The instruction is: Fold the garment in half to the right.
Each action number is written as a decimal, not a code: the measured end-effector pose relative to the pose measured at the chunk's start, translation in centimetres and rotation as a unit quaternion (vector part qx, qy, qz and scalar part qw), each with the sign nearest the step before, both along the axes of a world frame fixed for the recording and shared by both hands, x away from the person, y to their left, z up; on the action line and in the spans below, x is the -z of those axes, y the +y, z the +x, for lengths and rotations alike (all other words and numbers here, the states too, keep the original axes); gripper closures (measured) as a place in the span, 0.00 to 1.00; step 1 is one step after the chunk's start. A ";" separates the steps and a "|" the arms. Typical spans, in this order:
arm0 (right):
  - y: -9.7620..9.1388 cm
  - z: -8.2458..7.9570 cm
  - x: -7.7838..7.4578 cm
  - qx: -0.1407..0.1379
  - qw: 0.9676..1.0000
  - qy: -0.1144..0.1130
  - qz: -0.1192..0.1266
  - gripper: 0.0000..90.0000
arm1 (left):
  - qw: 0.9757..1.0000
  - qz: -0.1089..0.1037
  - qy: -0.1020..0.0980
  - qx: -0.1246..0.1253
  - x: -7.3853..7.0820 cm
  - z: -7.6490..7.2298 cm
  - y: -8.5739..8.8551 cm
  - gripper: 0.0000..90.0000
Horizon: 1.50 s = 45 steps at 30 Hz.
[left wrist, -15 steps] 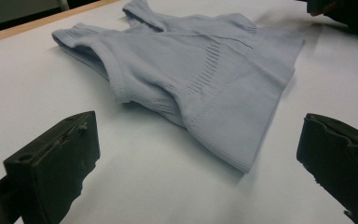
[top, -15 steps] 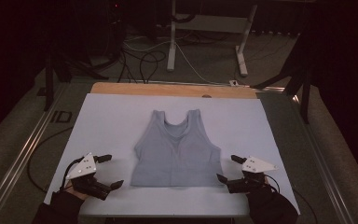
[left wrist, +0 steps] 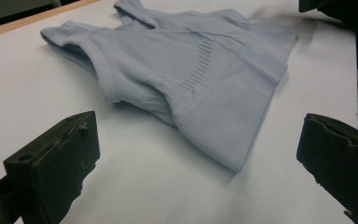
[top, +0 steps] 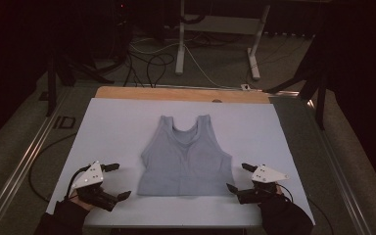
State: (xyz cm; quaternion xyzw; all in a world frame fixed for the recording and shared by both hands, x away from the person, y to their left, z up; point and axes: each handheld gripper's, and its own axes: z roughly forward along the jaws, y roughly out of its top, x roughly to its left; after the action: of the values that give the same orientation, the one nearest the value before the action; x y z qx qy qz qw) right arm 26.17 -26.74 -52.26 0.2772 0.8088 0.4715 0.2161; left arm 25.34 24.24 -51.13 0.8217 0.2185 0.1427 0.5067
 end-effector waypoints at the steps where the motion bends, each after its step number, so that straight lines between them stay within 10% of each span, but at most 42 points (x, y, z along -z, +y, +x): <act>1: 0.1 0.0 -0.1 0.000 1.000 -0.002 -0.002 0.10 | 1.000 0.000 0.000 0.000 0.0 0.0 0.0 0.00; 20: 0.7 0.5 -4.3 0.005 0.999 -0.042 -0.028 0.10 | 1.000 0.003 0.019 -0.002 -1.4 0.1 -1.2 0.00; 45: 5.7 6.5 -9.4 -0.026 0.998 -0.054 -0.003 0.10 | 0.999 0.049 0.002 -0.019 -5.6 0.4 -4.1 0.00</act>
State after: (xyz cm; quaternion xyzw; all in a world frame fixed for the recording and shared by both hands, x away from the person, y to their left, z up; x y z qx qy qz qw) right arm 32.66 -21.08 -42.84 0.2298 0.8039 0.4893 0.2482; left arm 25.75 20.16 -45.50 0.8414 0.2277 0.1607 0.4629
